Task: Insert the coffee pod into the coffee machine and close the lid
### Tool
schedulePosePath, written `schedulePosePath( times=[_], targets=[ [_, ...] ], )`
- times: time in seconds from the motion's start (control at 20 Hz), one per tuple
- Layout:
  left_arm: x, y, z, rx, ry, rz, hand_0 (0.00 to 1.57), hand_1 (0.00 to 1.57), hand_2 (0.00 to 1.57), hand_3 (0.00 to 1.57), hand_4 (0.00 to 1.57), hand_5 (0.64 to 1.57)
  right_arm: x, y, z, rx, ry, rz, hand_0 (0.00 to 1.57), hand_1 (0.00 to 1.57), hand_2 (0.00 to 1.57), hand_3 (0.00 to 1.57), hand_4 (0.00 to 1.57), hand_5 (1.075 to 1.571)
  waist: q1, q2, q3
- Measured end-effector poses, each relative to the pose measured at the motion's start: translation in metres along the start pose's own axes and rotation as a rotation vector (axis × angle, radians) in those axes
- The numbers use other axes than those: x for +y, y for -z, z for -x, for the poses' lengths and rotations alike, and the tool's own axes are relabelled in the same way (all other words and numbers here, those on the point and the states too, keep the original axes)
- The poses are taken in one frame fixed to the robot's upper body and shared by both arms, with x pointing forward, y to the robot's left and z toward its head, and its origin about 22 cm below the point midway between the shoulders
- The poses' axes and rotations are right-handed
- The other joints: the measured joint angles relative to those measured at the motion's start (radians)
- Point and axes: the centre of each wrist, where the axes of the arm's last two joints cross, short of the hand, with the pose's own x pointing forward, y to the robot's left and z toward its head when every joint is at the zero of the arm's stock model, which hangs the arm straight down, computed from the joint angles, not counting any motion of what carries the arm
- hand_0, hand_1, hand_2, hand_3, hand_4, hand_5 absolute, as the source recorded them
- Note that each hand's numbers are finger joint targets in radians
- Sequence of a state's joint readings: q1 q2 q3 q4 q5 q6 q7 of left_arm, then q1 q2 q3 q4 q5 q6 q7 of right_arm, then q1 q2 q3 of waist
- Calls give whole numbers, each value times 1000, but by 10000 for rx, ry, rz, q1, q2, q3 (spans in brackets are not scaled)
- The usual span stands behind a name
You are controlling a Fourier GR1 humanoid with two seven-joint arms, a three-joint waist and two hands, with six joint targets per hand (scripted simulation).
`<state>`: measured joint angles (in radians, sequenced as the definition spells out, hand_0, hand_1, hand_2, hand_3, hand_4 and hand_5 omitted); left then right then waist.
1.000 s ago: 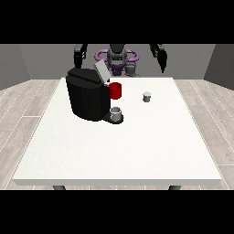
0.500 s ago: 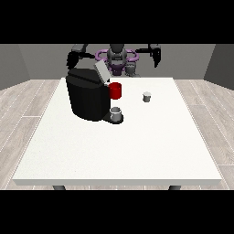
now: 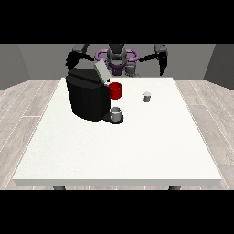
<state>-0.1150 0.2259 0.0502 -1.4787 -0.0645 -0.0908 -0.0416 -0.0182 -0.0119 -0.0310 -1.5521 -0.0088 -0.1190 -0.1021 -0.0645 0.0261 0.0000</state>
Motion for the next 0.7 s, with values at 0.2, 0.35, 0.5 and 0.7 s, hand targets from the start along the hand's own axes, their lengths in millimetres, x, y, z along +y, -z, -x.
schedulePosePath(
  times=[0.2,0.35,0.5,0.7],
  targets=[
    [14,17,6,479,332,-46,0,0,0,0,0,1571,7,4,-8,-235,113,-334,0,0,0,0,283,1571,-368,381,-2],
    [23,26,13,702,581,-96,0,0,0,0,0,1571,12,11,-15,-532,241,-486,0,0,0,0,259,1571,-498,801,-1],
    [29,39,17,1030,736,-186,0,0,0,0,0,1571,13,19,-21,-533,204,-599,0,0,0,0,337,1571,-613,1038,-3],
    [29,52,23,1389,1058,-87,0,0,0,0,0,1571,14,26,-21,-434,128,-521,0,0,0,0,393,1571,-551,1181,-3]
  ],
)
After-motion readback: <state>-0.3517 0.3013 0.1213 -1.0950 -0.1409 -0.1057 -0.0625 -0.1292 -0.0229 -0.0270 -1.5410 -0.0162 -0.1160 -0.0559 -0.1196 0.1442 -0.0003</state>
